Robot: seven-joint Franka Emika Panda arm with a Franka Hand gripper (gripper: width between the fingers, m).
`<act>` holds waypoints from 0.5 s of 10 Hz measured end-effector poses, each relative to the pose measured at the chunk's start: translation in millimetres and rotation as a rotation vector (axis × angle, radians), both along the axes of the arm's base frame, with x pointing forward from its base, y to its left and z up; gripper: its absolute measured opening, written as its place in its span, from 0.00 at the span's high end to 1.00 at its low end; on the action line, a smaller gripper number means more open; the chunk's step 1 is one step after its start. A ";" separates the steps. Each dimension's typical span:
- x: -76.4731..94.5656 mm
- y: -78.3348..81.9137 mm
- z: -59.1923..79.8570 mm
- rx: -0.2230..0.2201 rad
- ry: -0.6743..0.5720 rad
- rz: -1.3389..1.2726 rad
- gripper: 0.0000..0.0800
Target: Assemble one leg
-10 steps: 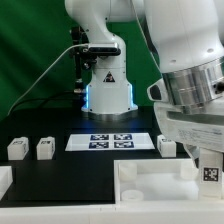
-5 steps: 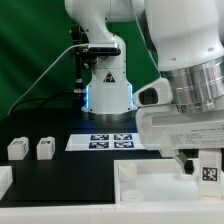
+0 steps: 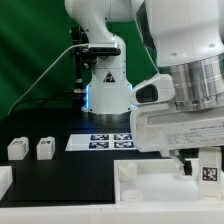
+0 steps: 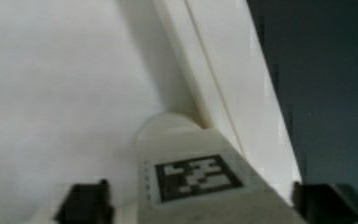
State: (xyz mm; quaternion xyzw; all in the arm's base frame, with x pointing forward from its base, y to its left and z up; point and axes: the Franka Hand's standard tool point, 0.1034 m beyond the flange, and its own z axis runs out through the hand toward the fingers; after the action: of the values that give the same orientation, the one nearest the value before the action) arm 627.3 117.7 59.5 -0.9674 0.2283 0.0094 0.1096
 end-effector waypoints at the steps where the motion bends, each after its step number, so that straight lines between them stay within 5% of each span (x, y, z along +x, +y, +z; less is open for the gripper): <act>1: -0.6 1.2 -0.3 0.010 0.029 -0.125 0.54; 2: -1.5 -1.7 -0.9 0.010 0.053 -0.223 0.64; 5: -2.0 -1.0 -1.7 0.027 0.114 -0.488 0.66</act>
Offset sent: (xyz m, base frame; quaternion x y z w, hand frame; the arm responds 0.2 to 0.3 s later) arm 0.0000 0.0000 0.0000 0.0000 0.0000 0.2667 0.9638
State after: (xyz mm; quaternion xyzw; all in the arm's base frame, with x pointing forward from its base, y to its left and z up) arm 625.3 116.7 57.8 -0.8800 0.4607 0.0404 0.1084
